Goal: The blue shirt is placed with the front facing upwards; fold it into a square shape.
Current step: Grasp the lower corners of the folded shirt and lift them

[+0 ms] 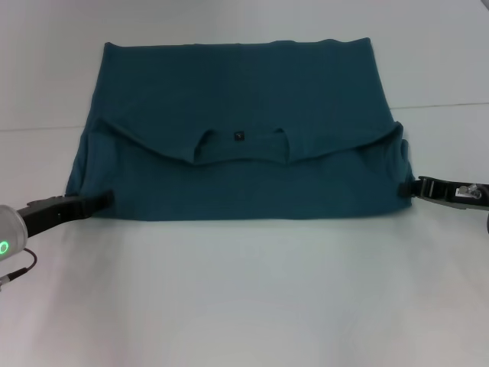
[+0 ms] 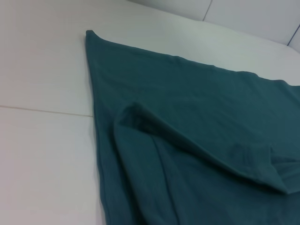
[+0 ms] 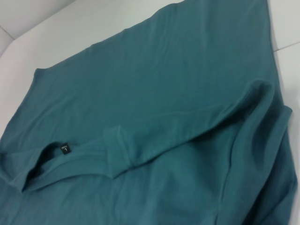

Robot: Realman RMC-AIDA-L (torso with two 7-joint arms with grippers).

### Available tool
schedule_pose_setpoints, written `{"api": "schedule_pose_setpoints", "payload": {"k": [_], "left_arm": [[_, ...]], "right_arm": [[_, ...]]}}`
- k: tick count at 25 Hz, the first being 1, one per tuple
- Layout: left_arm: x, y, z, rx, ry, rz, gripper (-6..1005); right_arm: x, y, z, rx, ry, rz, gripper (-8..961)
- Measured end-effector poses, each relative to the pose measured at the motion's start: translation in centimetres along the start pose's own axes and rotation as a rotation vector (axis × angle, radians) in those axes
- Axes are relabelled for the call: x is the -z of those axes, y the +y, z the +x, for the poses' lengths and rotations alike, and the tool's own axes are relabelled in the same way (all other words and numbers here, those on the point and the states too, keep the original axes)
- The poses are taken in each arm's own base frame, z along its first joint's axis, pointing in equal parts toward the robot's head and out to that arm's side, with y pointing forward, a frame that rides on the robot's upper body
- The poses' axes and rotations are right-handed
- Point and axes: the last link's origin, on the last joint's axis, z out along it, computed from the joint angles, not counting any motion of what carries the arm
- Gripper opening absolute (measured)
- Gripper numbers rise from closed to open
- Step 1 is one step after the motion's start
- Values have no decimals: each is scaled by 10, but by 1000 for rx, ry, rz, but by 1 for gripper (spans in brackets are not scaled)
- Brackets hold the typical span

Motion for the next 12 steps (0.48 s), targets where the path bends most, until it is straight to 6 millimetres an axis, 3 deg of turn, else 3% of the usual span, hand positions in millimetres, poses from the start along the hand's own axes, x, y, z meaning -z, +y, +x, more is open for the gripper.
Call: {"api": "schedule_pose_setpoints", "payload": {"k": [10,12], "left_arm": [[-4,-3,-4,-32,-14,55,741],[-4,-3,-5,-30,-14,56,647]], "right_arm": [[2,0,-1,-13,-11,-21,6],[3,1,-1,-12,-11,-22,6]]}}
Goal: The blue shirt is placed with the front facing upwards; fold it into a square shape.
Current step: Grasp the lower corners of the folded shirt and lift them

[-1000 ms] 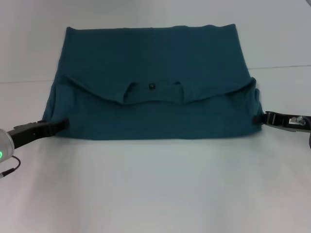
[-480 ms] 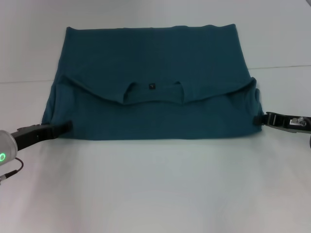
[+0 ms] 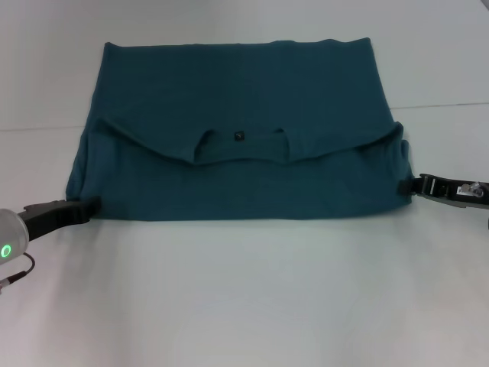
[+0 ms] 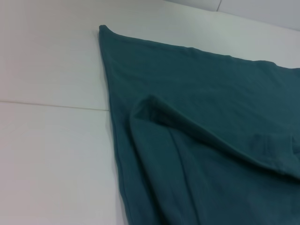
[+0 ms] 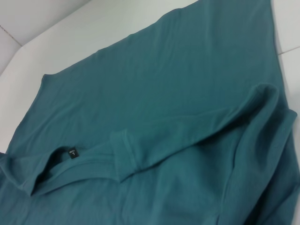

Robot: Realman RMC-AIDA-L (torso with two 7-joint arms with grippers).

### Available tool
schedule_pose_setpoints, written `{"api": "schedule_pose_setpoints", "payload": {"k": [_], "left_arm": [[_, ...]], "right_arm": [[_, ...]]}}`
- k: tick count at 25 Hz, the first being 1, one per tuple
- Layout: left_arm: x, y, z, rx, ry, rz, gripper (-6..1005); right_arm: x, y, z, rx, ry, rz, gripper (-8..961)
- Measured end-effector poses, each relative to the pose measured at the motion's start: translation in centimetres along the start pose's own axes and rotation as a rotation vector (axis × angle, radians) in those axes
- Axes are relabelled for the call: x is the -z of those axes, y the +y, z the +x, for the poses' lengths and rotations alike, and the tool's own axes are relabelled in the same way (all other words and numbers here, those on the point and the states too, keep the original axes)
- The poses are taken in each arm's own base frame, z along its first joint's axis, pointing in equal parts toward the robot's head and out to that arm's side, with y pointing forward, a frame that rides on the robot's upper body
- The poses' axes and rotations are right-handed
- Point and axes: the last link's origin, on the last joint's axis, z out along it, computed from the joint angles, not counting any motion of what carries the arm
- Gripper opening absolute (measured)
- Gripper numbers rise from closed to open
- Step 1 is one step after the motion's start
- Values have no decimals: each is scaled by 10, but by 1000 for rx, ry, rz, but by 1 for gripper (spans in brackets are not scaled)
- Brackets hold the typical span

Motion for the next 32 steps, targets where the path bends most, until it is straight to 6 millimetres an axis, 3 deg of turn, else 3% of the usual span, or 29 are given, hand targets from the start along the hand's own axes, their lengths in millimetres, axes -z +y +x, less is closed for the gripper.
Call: {"api": "schedule_pose_setpoints", "payload": {"k": [9,12,21,32], "left_arm": [[0,0,0,2,1,0,272],[0,0,1,1,2,-1,37],[1,0,4,-5,9,-1,12],[20,-16,2,12,-8,-12,4]], "right_arm": [[0,0,1,-2,1,-1,6],[0,-1,1,-3,2,-2,6],[1,-2,3,-6,4,1,6],[10,-9,12,4,25,-10,7]]}}
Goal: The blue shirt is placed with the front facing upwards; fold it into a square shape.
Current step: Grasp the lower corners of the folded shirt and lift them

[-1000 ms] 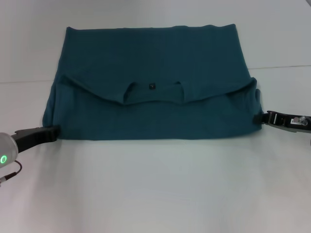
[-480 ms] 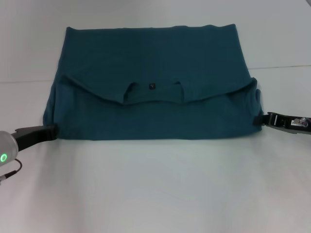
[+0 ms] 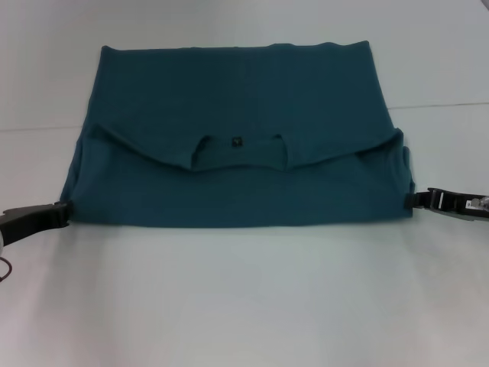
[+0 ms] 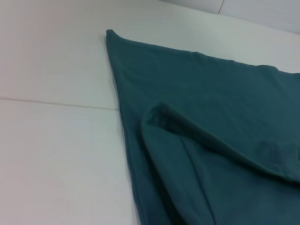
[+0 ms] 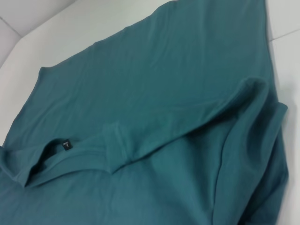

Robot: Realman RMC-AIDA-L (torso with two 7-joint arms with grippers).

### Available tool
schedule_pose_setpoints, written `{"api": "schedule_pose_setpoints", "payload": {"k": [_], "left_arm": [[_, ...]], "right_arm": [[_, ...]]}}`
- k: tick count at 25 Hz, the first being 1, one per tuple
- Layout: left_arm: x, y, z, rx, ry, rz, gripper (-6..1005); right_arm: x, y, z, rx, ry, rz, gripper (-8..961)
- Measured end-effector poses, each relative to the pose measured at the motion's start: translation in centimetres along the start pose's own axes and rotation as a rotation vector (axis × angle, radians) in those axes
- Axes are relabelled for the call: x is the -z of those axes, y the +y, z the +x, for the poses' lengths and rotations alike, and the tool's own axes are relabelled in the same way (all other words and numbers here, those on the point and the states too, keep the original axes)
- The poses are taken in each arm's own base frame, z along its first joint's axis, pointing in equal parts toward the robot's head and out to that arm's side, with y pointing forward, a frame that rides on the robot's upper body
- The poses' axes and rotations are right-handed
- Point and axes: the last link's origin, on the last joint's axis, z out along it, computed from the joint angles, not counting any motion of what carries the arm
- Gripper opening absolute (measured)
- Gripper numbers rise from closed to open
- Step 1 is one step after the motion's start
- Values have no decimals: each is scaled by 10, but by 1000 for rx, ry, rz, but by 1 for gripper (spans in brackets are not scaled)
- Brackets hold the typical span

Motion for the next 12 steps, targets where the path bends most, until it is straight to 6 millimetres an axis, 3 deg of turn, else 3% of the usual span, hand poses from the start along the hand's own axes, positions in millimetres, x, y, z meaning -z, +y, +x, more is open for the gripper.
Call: {"api": "schedule_pose_setpoints", "payload": {"k": [5,12], "left_arm": [[6,0,-1,10,-6,-35,4],[34,-7,-3,34,-7,-128,5]], "right_arm": [[3,0,4,23,16,-20,7],[22,-4,10,62,17,-49,7]]}}
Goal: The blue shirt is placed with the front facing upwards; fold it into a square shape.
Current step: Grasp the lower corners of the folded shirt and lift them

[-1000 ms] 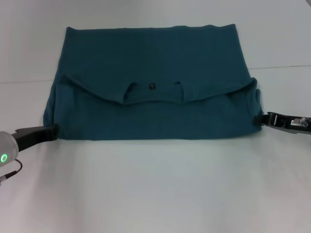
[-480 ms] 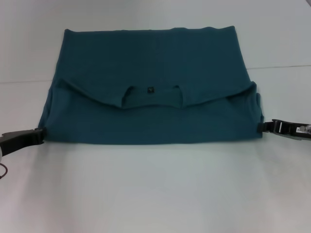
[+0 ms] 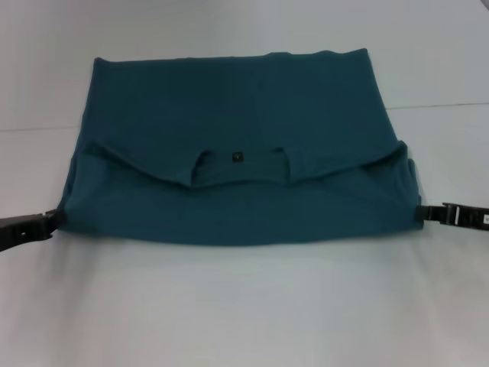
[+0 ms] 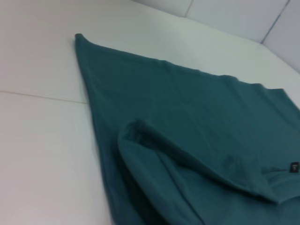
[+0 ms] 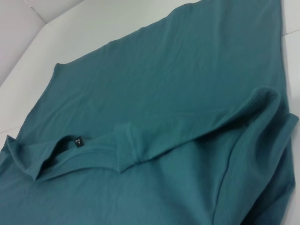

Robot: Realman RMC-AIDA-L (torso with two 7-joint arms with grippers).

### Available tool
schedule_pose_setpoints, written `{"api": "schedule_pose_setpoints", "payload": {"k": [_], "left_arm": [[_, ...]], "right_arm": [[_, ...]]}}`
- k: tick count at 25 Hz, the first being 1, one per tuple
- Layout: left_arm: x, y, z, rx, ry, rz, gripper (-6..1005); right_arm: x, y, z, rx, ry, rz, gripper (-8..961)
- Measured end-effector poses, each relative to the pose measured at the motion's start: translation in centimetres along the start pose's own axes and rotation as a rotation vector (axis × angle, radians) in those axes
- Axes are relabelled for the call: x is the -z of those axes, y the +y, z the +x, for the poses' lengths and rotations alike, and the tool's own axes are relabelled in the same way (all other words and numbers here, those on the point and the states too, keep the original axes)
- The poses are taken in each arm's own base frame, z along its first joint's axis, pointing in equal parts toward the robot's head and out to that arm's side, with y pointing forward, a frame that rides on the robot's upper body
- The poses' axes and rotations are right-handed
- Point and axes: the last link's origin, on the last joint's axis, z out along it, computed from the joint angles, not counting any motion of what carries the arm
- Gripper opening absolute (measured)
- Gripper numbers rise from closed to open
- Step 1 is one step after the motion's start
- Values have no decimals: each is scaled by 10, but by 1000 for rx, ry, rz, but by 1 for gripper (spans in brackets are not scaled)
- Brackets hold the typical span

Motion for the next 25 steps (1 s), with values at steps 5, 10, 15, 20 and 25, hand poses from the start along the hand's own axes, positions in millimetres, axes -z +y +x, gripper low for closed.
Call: {"api": "schedule_pose_setpoints", "payload": {"k": [5,10,15,20,25], "left_arm": [[19,-4,-7,19,-14,-45,5],[33,-2,-15,19,-53,-97,4],[47,1,-22,23,-85,-149,4],[57,4,-26,9,-123,-189,5],[62,7,-29,12,-136,-223,5]], "right_arm": [[14,-2,13,24,31,-42,7],[26,-2,28,34,60,-84,7],[35,-1,44,41,79,-120,7],[46,-1,56,43,87,-162,6],[58,-4,60,31,63,-179,6]]}}
